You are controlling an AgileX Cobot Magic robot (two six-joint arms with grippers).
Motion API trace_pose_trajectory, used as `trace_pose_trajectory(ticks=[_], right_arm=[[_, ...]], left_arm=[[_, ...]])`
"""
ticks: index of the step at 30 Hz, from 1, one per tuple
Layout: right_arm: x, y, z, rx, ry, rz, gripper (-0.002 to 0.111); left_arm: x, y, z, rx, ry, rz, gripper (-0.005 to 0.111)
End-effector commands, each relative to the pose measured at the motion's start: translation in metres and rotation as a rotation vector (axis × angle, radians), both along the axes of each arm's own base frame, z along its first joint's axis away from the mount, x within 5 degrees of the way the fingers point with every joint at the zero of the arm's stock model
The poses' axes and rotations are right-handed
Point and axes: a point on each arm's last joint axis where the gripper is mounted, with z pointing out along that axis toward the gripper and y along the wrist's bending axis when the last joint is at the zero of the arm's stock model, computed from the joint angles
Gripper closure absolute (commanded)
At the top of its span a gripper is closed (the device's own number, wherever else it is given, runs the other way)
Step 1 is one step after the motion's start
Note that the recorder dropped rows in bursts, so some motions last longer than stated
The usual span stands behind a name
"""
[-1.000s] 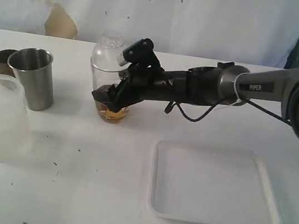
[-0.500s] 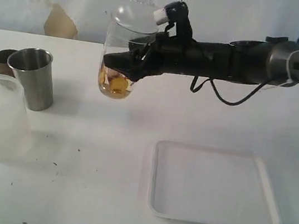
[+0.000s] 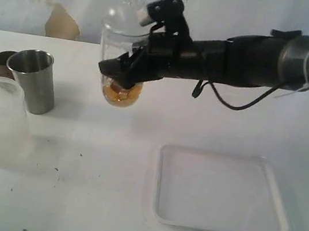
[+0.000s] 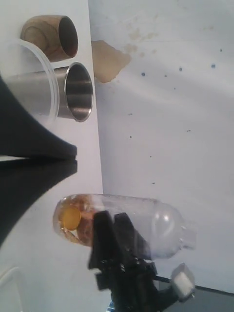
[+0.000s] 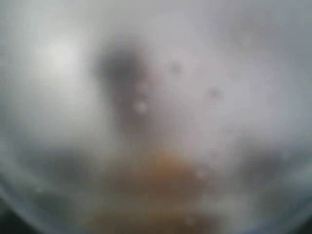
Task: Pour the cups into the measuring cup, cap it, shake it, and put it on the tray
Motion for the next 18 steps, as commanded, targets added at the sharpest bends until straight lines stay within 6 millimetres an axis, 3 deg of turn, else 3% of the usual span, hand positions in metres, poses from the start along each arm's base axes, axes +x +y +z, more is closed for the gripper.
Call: trace_pose_trajectory(ticks=[1, 2, 3, 4, 5, 6, 7, 9, 10, 12, 13, 15, 18], right_arm=[[0.000, 0.004, 0.002, -0.036, -0.014, -0.110, 0.108], [-0.018, 0.015, 0.005, 0.067, 0.022, 0.098, 0.108], [-0.028, 0.023, 0.007, 0.082, -0.013, 0.196, 0.108], [-0.026, 0.024, 0.004, 0.021, -0.049, 0.129, 0.108], [-0.010, 0.016, -0.001, -0.137, -0.100, -0.095, 0.108], [0.000, 0.008, 0.001, -0.181, -0.105, -0.220, 0.108], [0.000, 0.008, 0.000, -0.160, -0.079, -0.229, 0.108], [-0.026, 0.018, 0.010, 0.036, -0.028, 0.096, 0.108], [-0.029, 0.019, 0.011, 0.028, -0.072, 0.146, 0.108], [-0.008, 0.009, 0.012, -0.052, -0.059, -0.105, 0.108], [-0.005, 0.006, 0.013, -0.021, -0.011, -0.143, 0.108], [-0.025, 0.014, 0.021, 0.068, -0.001, 0.127, 0.108], [-0.008, 0.006, 0.020, 0.008, -0.023, -0.098, 0.108]], left_arm=[[0.000, 0.002, 0.002, -0.042, -0.027, 0.017, 0.107], [-0.001, 0.002, 0.002, -0.036, -0.028, 0.016, 0.107], [-0.001, 0.002, 0.003, -0.032, -0.033, 0.017, 0.107], [-0.001, 0.002, 0.003, -0.033, -0.037, 0.021, 0.107], [0.000, 0.003, 0.004, -0.039, -0.040, 0.024, 0.107], [0.000, 0.003, 0.004, -0.053, -0.036, 0.030, 0.107], [0.000, 0.004, 0.003, -0.065, -0.029, 0.035, 0.107], [0.000, 0.004, 0.003, -0.044, -0.028, 0.035, 0.107], [0.000, 0.004, 0.003, -0.038, -0.030, 0.037, 0.107], [0.000, 0.005, 0.003, -0.059, -0.034, 0.048, 0.107], [0.000, 0.005, 0.004, -0.064, -0.036, 0.048, 0.107], [0.000, 0.005, 0.004, -0.061, -0.037, 0.045, 0.107], [0.000, 0.005, 0.005, -0.063, -0.041, 0.050, 0.107]])
